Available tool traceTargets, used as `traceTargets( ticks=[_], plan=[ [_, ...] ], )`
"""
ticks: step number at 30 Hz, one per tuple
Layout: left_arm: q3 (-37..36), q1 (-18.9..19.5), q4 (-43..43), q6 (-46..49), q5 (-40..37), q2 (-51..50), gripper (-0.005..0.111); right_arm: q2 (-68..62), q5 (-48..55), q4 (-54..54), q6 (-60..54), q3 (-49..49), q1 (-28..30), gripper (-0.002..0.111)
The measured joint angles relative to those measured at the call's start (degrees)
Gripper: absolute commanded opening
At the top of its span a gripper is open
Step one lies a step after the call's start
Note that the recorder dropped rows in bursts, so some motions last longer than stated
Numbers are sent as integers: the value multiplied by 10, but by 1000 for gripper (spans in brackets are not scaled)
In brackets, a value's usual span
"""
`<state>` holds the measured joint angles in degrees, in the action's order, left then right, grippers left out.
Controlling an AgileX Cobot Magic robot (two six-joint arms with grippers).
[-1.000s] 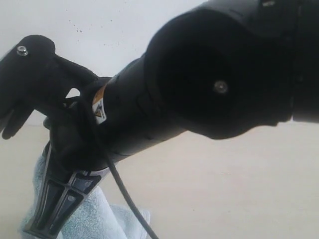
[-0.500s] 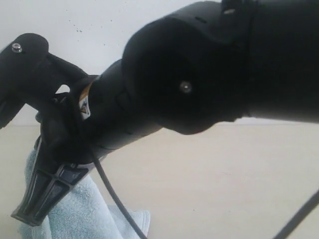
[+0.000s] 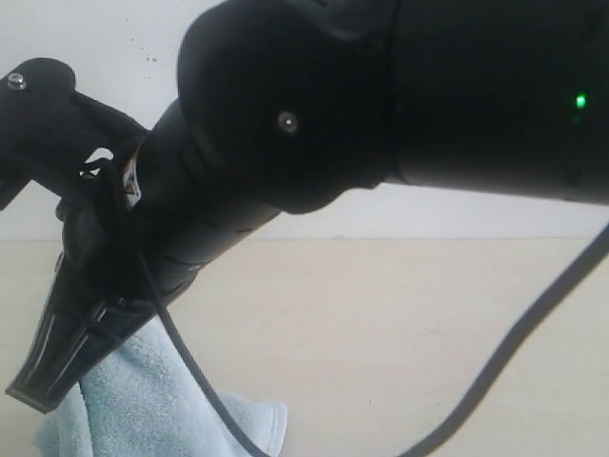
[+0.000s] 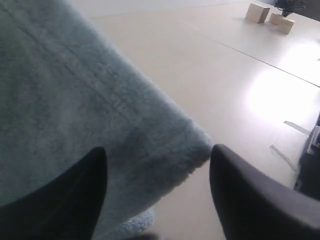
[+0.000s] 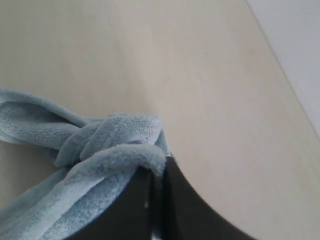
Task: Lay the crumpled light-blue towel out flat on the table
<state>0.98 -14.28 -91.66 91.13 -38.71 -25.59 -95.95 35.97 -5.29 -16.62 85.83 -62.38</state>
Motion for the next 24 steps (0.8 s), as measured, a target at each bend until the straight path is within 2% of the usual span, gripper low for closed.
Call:
traceTargets(
  ticks=[7, 9, 12, 15, 16, 17, 19, 21, 24],
  plan=[
    [0, 0, -10, -10, 53, 0, 57, 0, 41, 0, 9, 1, 0, 1],
    [0, 0, -22, -12, 43, 0, 56, 0, 40, 0, 14, 1, 0, 1],
    [0, 0, -15, -52, -28, 0, 52, 0, 29, 0, 22, 1, 0, 1],
    [5, 0, -22, -36, -33, 0, 51, 0, 24, 0, 23, 1, 0, 1],
    [23, 0, -35, -17, -7, 0, 49, 0, 23, 0, 23, 1, 0, 1],
    [42, 0, -47, -1, 27, 0, 45, 0, 23, 0, 23, 1, 0, 1],
    [91, 0, -64, 27, 107, 0, 25, 0, 23, 0, 23, 1, 0, 1],
    [147, 0, -71, 73, 162, -1, 12, 0, 23, 0, 23, 1, 0, 1],
    [235, 0, -78, 120, 135, -14, 11, 0, 23, 0, 23, 1, 0, 1]
  ],
)
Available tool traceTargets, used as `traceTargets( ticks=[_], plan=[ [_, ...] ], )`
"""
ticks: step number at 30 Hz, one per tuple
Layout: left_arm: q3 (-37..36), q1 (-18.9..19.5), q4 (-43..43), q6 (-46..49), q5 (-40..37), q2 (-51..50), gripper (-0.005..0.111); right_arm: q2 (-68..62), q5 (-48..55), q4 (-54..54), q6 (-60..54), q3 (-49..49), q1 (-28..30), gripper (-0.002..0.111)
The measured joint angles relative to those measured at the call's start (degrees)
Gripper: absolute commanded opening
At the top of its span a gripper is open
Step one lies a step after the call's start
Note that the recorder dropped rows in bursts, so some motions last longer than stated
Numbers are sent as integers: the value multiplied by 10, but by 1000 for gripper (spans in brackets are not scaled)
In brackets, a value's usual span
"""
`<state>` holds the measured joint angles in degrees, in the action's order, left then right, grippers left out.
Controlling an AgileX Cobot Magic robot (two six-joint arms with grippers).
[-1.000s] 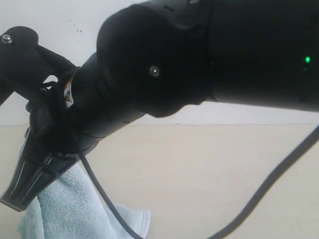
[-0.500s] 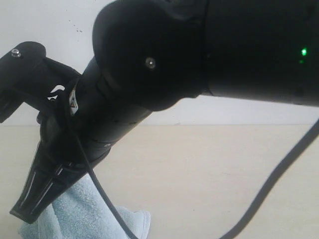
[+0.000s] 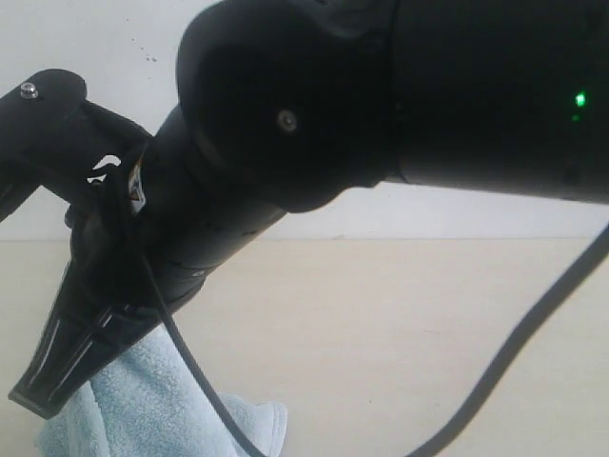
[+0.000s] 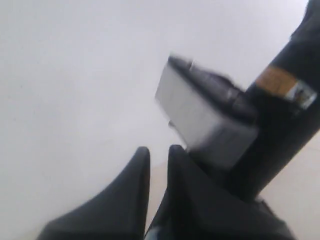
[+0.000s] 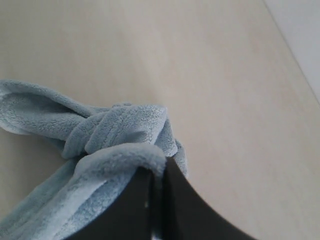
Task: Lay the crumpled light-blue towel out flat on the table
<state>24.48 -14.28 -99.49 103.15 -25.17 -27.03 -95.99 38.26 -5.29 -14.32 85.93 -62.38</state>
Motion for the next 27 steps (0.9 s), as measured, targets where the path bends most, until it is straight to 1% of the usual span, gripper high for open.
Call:
traceTargets(
  ticks=[3, 5, 6, 8, 11, 13, 15, 19, 21, 23, 24, 26, 27],
  plan=[
    [23, 0, -4, -21, -14, -14, 11, 0, -1, -1, 0, 1, 0, 1],
    [26, 0, 11, -37, -2, -21, 8, 0, -1, -1, 0, 1, 0, 1],
    [26, 0, 33, -55, 15, -22, 7, 0, -1, -1, 0, 1, 0, 1],
    [26, -1, 83, -90, 66, -23, 6, 0, -1, -1, 0, 1, 0, 1],
    [26, -1, 151, -131, 173, -26, 6, 0, -1, -1, 0, 1, 0, 1],
    [26, -1, 167, -141, 228, -26, 6, 0, -1, -1, 0, 1, 0, 1],
    [26, -1, 172, -137, 265, -35, 6, 0, -1, -2, 0, 1, 0, 1],
    [26, -1, 175, -98, 333, -95, 6, 0, -1, -5, 1, 1, 0, 1],
    [26, -1, 160, -82, 347, -138, 6, 0, -2, -5, 1, 1, 0, 1],
    [25, -1, 129, -62, 347, -188, 6, 0, -2, -6, 2, 1, 0, 1],
    [22, -1, 104, -41, 347, -239, 6, 0, -3, -7, 4, 1, 0, 1],
    [18, -1, 68, -7, 351, -296, 6, 0, -3, -9, 5, 1, 0, 1],
    [18, -2, 46, 16, 353, -308, 6, 0, -3, -9, 5, 1, 0, 1]
  ],
)
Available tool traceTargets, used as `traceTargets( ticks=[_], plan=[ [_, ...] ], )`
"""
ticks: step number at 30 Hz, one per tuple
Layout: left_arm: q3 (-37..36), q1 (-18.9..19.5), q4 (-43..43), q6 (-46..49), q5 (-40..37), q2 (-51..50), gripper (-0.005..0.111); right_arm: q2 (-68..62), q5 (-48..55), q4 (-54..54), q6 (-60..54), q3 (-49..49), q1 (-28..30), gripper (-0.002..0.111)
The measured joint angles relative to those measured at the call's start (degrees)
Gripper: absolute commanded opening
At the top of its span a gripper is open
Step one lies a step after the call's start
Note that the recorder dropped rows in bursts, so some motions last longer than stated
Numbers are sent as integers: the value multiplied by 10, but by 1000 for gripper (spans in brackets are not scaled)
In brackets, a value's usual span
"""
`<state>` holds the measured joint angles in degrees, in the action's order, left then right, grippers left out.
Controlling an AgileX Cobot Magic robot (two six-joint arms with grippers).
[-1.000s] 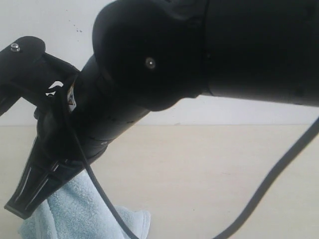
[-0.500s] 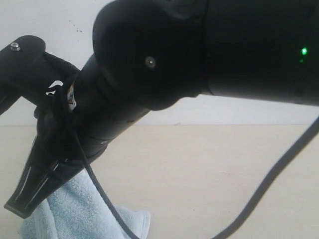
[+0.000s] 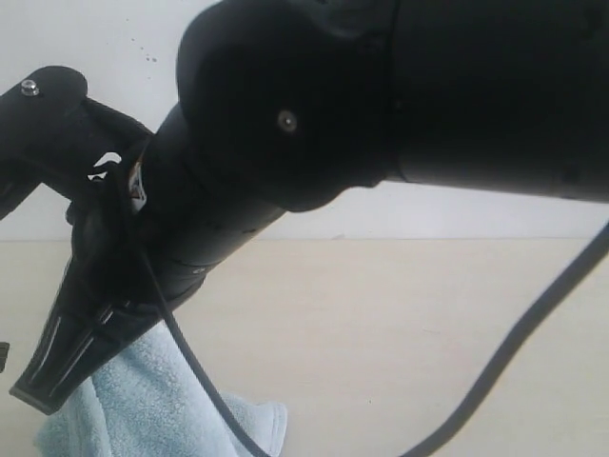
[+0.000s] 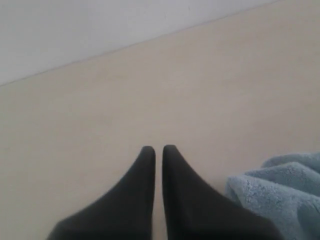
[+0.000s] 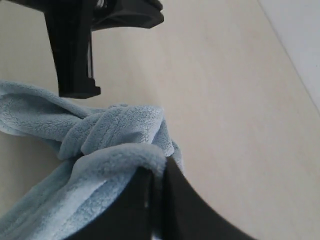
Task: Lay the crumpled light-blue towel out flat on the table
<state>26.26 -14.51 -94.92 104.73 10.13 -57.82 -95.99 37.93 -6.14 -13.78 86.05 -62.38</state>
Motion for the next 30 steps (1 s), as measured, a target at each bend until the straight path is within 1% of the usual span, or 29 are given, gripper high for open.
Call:
traceTargets(
  ticks=[1, 2, 3, 4, 5, 6, 7, 8, 9, 10, 11, 12, 14, 16, 18, 23, 25, 28, 29, 30],
  plan=[
    [-1, -11, -27, 43, 7, -9, 6, 0, 0, -3, 2, 0, 0, 1],
    [-1, -22, -33, 58, 16, -10, 6, 0, -1, -7, 1, 0, 0, 1],
    [-4, -52, -39, 78, 45, -8, 6, 0, -3, -21, 7, 0, 0, 1],
    [-6, -67, -40, 90, 62, -4, 6, 0, -4, -32, 10, 0, 0, 1],
    [-6, -90, -42, 116, 88, 4, 6, 0, -12, -57, 28, 0, 2, 1],
    [-6, -110, -42, 126, 101, 15, 6, -4, -30, -71, 45, 0, 12, 1],
    [-6, -120, -43, 129, 103, 23, 6, -7, -46, -75, 56, 0, 25, 1],
    [-6, -143, -44, 130, 103, 40, 6, -15, -61, -77, 69, 1, 47, 1],
    [-6, -154, -44, 130, 100, 50, 9, -22, -66, -74, 73, 6, 66, 1],
    [-6, -173, -44, 132, 95, 65, 13, -35, -67, -57, 65, 17, 93, 1],
    [-6, -182, -44, 132, 90, 70, 24, -44, -65, -40, 53, 24, 104, 1],
    [-6, -197, -44, 133, 73, 75, 30, -58, -57, -21, 28, 42, 115, 1],
    [-6, -210, -46, 133, 43, 75, 45, -77, -45, -9, 11, 66, 117, 1],
    [-6, -220, -47, 133, 3, 73, 52, -95, -32, -2, 0, 92, 117, 1],
    [-6, -230, -47, 133, -22, 65, 54, -112, -21, 0, -8, 114, 117, 1],
    [-6, -253, -47, 132, -51, 32, 54, -135, -15, 5, -12, 144, 117, 1],
    [-6, -267, -47, 132, -64, -7, 54, -139, -14, 5, -15, 146, 117, 1],
    [-5, -271, -47, 129, -80, -90, 54, -146, -10, 6, -16, 147, 117, 1],
    [-3, -271, -47, 128, -84, -101, 53, -147, -10, 6, -16, 147, 117, 1],
    [9, -271, -47, 124, -95, -125, 53, -148, -10, 6, -16, 147, 117, 1]
  ],
)
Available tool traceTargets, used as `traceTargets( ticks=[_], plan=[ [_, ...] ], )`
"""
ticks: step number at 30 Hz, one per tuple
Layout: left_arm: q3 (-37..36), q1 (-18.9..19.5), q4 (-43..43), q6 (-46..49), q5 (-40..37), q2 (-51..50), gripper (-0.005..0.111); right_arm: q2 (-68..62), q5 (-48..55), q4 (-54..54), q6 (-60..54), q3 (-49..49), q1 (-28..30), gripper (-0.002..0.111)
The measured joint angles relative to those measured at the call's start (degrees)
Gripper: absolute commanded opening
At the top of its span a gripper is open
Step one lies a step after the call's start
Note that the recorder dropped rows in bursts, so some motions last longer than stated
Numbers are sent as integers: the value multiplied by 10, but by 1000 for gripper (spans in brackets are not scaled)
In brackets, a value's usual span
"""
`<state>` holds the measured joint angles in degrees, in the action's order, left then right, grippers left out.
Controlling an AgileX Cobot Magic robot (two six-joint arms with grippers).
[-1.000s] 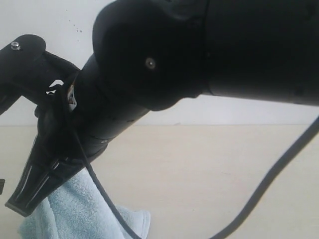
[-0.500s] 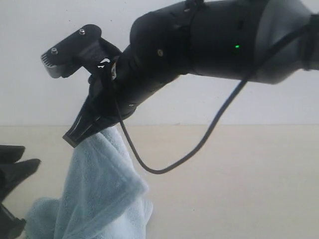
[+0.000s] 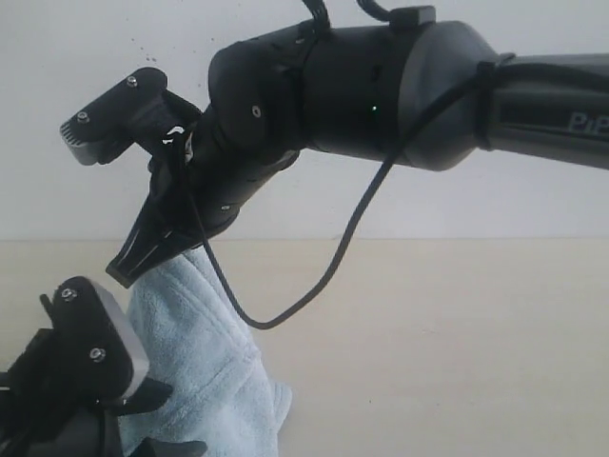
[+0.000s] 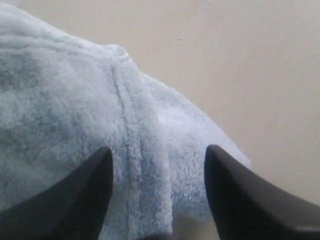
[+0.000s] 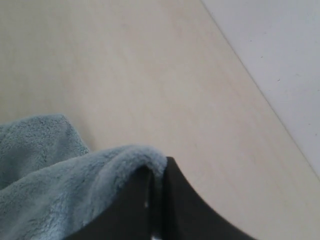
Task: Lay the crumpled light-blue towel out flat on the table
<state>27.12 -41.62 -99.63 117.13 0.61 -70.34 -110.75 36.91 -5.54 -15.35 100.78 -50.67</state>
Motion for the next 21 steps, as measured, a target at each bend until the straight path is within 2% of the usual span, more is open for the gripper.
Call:
traceTargets(
  ticks=[5, 7, 11, 13, 21],
  plan=[
    [47, -1, 1, 0, 32, -76, 53, -1, 1, -6, -8, 0, 4, 1],
    [58, -2, 2, 1, 39, -106, 49, -4, 2, -9, -9, 0, 7, 1],
    [72, -4, 5, -3, 96, -140, 16, -3, -2, 2, -5, 2, 6, 1],
    [76, -4, 5, -5, 110, -140, 4, -3, -2, 7, -4, 2, 5, 1],
    [77, -4, 6, -11, 115, -129, 4, -1, 4, 21, -2, 6, 4, 1]
  ],
)
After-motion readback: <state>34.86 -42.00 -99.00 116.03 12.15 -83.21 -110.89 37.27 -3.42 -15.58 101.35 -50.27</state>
